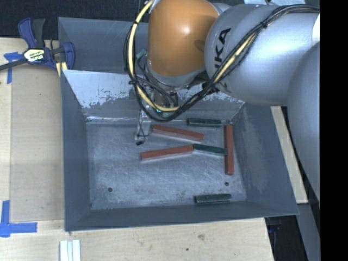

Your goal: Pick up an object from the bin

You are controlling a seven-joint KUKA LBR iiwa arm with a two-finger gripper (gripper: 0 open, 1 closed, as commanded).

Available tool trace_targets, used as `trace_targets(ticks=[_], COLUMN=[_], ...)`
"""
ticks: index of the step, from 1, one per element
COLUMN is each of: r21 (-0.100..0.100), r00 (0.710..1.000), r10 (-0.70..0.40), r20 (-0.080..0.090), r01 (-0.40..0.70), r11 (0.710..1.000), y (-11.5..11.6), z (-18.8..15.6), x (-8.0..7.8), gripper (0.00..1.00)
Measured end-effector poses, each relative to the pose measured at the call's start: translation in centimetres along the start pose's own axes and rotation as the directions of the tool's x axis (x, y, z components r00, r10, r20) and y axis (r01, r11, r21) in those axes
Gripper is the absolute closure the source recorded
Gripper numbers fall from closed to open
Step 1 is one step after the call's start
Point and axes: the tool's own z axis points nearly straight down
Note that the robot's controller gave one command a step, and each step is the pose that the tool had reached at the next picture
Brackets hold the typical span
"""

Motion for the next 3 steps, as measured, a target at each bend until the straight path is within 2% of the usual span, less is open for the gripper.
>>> trace_targets(ticks=[1,2,3], r21=[0.004,0.001,-0.001], r00=[0.999,1.0,1.0], r10=[0.045,0.025,0.023], r20=[-0.009,-0.001,0.004], r01=[-0.045,-0.025,-0.023], r11=[0.999,1.0,1.0], y=[-4.8,-10.4,-10.0], z=[10.6,15.6,15.3], x=[1.9,3.0,2.8], gripper=[0.0,0.0,1.0])
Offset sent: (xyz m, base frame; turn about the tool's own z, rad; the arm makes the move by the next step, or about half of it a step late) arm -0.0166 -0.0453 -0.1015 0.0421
